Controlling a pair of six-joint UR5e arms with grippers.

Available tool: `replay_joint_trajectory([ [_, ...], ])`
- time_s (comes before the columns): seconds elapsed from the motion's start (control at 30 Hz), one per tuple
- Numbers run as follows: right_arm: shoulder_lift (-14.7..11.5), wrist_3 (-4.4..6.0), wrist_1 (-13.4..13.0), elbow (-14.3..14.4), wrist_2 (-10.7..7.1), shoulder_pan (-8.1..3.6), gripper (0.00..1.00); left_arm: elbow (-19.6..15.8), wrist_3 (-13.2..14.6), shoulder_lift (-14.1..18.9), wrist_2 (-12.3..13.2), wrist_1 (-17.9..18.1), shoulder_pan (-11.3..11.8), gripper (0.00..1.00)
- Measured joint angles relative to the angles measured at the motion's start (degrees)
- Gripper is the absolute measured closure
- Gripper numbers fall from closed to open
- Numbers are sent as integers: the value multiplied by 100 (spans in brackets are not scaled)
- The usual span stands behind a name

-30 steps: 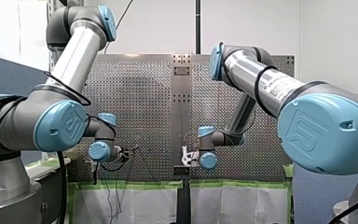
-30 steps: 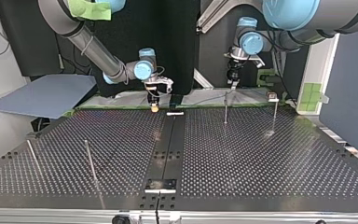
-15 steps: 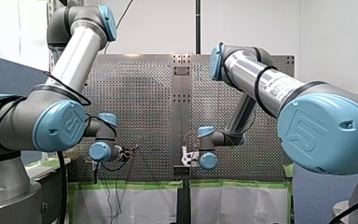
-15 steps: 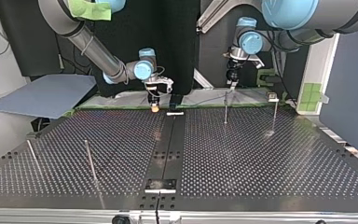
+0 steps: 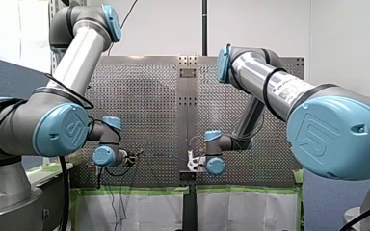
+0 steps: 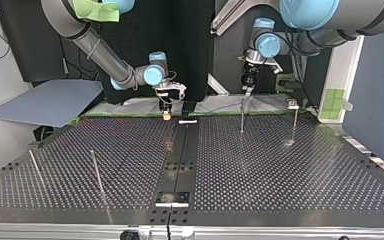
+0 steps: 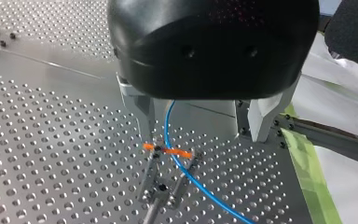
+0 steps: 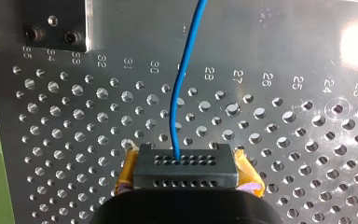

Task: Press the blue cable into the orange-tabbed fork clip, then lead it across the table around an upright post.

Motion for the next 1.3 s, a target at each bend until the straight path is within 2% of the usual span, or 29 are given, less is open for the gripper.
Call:
replay_joint_trajectory([
  [0.3,1,0,-2,0,4,0,100,0,-3,234,-135,4,-242,0],
  [0.6,1,0,-2,0,-12,-5,100,53,-385,248,-519,-7,-664,0],
  [0.83,1,6,-2,-1,-22,-18,100,331,-686,238,-838,-267,-984,0],
  [1.07,1,1,-2,0,-58,-19,100,646,-762,236,-1144,-581,-1281,0],
  [1.3,1,3,-10,0,-65,-18,100,980,-804,219,-1235,-913,-1323,0],
])
